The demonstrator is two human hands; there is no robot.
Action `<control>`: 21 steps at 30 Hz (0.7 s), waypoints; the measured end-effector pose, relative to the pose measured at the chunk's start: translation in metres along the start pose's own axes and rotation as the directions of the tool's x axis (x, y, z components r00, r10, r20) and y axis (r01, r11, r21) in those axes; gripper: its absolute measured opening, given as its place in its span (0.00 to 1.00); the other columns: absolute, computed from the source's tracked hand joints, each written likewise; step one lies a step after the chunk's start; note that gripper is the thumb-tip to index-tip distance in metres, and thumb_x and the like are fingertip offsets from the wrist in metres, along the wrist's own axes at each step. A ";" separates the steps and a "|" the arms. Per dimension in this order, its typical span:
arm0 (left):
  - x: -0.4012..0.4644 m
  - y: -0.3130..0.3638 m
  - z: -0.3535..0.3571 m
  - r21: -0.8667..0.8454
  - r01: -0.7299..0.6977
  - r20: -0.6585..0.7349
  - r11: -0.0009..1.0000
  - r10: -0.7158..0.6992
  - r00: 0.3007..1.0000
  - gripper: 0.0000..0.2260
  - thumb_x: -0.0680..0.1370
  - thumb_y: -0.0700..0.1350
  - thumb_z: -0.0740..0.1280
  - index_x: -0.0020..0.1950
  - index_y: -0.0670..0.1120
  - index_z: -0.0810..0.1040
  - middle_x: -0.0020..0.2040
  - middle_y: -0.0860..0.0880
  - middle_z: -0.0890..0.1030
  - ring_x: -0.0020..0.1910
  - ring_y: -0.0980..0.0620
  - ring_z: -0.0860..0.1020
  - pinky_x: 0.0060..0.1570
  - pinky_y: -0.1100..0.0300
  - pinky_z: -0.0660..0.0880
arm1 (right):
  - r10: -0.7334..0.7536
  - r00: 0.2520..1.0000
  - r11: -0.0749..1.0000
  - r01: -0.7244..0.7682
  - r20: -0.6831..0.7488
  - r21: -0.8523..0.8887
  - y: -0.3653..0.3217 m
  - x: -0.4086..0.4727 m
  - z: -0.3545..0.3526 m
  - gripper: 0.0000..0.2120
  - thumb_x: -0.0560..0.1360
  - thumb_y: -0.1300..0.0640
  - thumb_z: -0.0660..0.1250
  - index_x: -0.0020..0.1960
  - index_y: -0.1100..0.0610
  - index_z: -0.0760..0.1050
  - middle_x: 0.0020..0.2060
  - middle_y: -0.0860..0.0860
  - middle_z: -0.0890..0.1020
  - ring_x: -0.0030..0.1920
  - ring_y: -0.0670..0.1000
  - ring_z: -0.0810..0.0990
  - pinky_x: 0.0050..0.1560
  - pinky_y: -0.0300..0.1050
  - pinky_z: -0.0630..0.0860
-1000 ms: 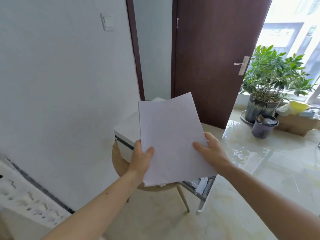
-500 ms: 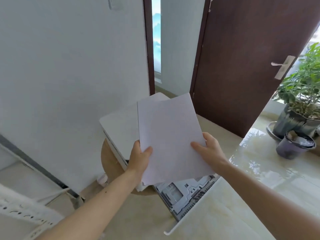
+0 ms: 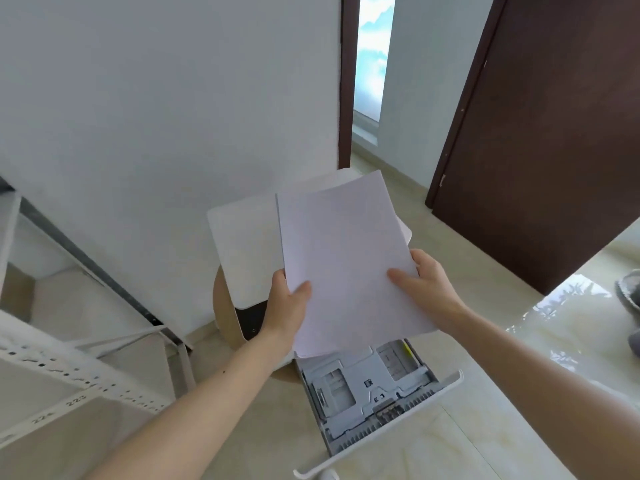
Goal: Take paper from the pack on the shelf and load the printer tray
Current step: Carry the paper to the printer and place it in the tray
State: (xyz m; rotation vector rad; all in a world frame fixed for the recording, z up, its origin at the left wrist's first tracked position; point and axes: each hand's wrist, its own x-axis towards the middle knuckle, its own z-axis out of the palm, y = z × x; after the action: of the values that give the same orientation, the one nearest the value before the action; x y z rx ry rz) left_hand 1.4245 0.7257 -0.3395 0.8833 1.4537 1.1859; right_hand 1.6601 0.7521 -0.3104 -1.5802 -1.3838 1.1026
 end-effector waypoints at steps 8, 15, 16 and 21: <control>-0.009 -0.026 0.026 0.001 0.048 -0.138 0.999 -0.048 0.989 0.07 0.77 0.41 0.64 0.52 0.52 0.70 0.54 0.49 0.79 0.52 0.50 0.79 0.47 0.53 0.76 | -0.015 0.993 1.000 0.013 0.118 0.012 0.027 0.015 -0.014 0.10 0.73 0.58 0.68 0.45 0.43 0.75 0.45 0.44 0.82 0.42 0.44 0.82 0.37 0.40 0.75; -0.053 -0.050 0.059 0.040 0.063 -0.288 0.997 -0.049 0.956 0.09 0.78 0.42 0.63 0.57 0.49 0.68 0.52 0.51 0.78 0.49 0.51 0.78 0.46 0.56 0.75 | -0.013 0.965 1.000 0.020 0.262 -0.024 0.063 0.013 -0.035 0.11 0.74 0.59 0.67 0.56 0.52 0.74 0.50 0.53 0.82 0.49 0.55 0.82 0.50 0.55 0.79; -0.061 -0.055 0.064 0.043 0.065 -0.301 0.997 -0.050 0.952 0.09 0.78 0.42 0.62 0.58 0.48 0.68 0.52 0.51 0.78 0.48 0.52 0.77 0.45 0.57 0.74 | -0.018 0.961 0.999 0.026 0.278 -0.025 0.068 0.010 -0.038 0.12 0.74 0.59 0.67 0.56 0.53 0.74 0.50 0.53 0.82 0.49 0.55 0.82 0.50 0.55 0.79; -0.096 -0.082 0.084 0.074 0.107 -0.349 0.991 -0.075 0.934 0.08 0.78 0.43 0.60 0.56 0.43 0.66 0.50 0.48 0.75 0.42 0.52 0.72 0.39 0.60 0.69 | 0.003 0.938 0.997 0.023 0.346 -0.069 0.095 -0.004 -0.049 0.12 0.74 0.59 0.67 0.57 0.54 0.74 0.50 0.53 0.82 0.49 0.56 0.82 0.49 0.54 0.79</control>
State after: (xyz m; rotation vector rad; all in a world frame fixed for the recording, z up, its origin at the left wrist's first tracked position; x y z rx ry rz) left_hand 1.5319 0.6330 -0.3941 0.6810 1.8262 1.2560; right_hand 1.7386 0.7354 -0.3807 -1.4734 -1.6746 1.3886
